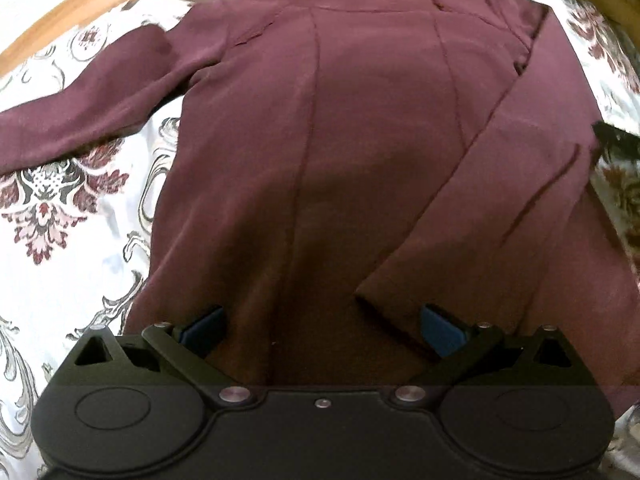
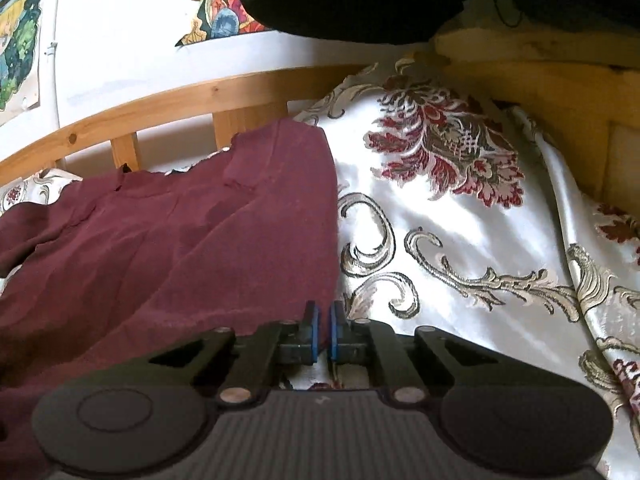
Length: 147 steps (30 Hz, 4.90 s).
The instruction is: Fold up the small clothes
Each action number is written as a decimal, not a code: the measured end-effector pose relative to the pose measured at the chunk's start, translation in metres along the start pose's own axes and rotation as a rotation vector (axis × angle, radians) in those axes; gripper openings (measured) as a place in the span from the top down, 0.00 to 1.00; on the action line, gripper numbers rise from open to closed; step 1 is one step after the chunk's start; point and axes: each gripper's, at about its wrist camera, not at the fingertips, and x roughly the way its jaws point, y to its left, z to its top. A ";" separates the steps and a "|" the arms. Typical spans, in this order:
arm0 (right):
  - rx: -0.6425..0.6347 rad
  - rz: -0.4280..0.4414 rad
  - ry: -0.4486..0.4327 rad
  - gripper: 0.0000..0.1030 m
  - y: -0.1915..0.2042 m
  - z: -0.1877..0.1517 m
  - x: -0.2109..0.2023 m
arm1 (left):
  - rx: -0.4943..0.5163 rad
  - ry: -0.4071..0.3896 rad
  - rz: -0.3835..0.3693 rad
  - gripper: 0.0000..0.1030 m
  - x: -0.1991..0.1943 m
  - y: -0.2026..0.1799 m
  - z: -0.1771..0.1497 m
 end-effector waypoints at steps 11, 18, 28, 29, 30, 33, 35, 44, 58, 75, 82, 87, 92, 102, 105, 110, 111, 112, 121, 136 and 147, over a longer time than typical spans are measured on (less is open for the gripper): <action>-0.008 0.079 -0.025 0.17 0.024 -0.001 -0.021 | -0.229 -0.195 0.100 0.01 -0.043 0.089 0.005; 0.026 0.187 -0.049 0.01 0.042 -0.006 -0.040 | -0.572 -0.335 0.319 0.01 -0.069 0.208 0.014; 0.009 0.217 0.003 0.01 0.051 -0.017 -0.038 | -1.039 -0.498 0.283 0.17 -0.071 0.317 0.006; 0.014 0.215 0.007 0.01 0.051 -0.018 -0.038 | -1.046 -0.512 0.296 0.25 -0.071 0.319 0.008; 0.020 0.214 0.009 0.01 0.050 -0.018 -0.038 | -1.046 -0.521 0.312 0.31 -0.070 0.321 0.011; 0.034 0.210 0.010 0.01 0.048 -0.018 -0.038 | -1.024 -0.564 0.364 0.79 -0.072 0.323 0.010; 0.040 0.206 0.013 0.01 0.047 -0.018 -0.038 | -1.001 -0.631 0.358 0.93 -0.076 0.321 0.003; 0.048 0.210 0.013 0.01 0.049 -0.018 -0.041 | -0.746 -0.882 0.272 0.94 -0.110 0.284 0.020; 0.067 0.196 -0.042 0.01 0.042 -0.009 -0.058 | -0.087 -1.014 -0.302 0.94 -0.127 0.127 0.086; 0.095 0.132 -0.011 0.01 0.032 -0.017 -0.046 | 0.054 -0.661 -0.621 0.94 -0.033 0.024 0.077; 0.121 0.109 -0.005 0.01 0.025 -0.018 -0.044 | 0.055 -0.535 -0.643 0.93 -0.016 0.010 0.056; 0.129 0.106 0.000 0.01 0.024 -0.018 -0.043 | 0.038 -0.485 -0.660 0.93 -0.009 0.008 0.046; 0.130 0.104 0.003 0.01 0.023 -0.018 -0.043 | 0.055 -0.420 -0.661 0.84 -0.004 0.003 0.037; 0.116 0.111 0.010 0.01 0.027 -0.020 -0.041 | 0.048 -0.223 -0.673 0.71 0.017 0.006 0.012; 0.092 0.128 0.014 0.01 0.033 -0.021 -0.041 | 0.056 -0.178 -0.681 0.54 0.020 0.008 0.004; 0.044 0.148 0.010 0.01 0.043 -0.022 -0.043 | 0.059 -0.199 -0.646 0.35 0.011 0.019 -0.006; 0.033 0.154 0.009 0.01 0.045 -0.023 -0.044 | 0.052 -0.217 -0.624 0.31 0.008 0.023 -0.005; 0.021 0.161 0.008 0.01 0.048 -0.023 -0.045 | 0.044 -0.249 -0.581 0.22 0.005 0.031 -0.003; -0.152 0.254 0.008 0.01 0.080 -0.031 -0.052 | -0.057 -0.385 -0.148 0.18 0.035 0.089 0.075; -0.128 0.246 0.057 0.01 0.071 -0.033 -0.044 | 0.021 -0.259 0.018 0.14 0.078 0.081 0.077; -0.233 0.247 0.152 0.00 0.088 -0.042 -0.034 | 0.008 -0.240 -0.032 0.11 0.065 0.072 0.057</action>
